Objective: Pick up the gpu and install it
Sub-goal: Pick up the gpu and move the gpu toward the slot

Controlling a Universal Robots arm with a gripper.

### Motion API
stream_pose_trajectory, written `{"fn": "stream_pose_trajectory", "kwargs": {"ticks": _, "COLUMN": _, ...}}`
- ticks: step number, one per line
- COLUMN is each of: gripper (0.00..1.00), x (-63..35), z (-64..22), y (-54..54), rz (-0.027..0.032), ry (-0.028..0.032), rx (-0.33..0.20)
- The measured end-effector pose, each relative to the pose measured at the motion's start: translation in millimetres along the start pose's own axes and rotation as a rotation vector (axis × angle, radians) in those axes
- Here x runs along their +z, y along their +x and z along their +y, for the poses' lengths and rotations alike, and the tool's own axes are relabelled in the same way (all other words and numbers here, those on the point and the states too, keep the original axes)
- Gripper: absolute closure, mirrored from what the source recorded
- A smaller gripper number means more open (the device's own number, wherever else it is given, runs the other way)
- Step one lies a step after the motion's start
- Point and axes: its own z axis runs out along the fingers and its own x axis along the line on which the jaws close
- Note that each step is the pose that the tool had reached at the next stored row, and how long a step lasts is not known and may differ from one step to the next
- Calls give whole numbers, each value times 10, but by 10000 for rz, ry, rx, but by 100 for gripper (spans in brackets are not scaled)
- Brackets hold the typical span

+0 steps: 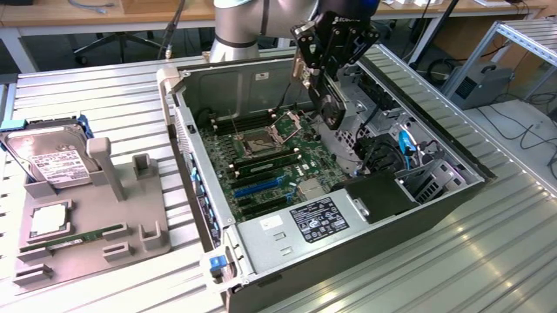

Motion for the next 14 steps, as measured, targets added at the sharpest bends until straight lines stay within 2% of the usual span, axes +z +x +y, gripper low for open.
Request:
{"fn": "stream_pose_trajectory", "kwargs": {"ticks": 5, "gripper": 73, "x": 7, "z": 3, "y": -42, "rz": -1, "ry": 18, "rx": 0}}
{"fn": "stream_pose_trajectory", "kwargs": {"ticks": 14, "gripper": 73, "x": 61, "z": 1, "y": -41, "rz": -3, "ry": 38, "rx": -2}}
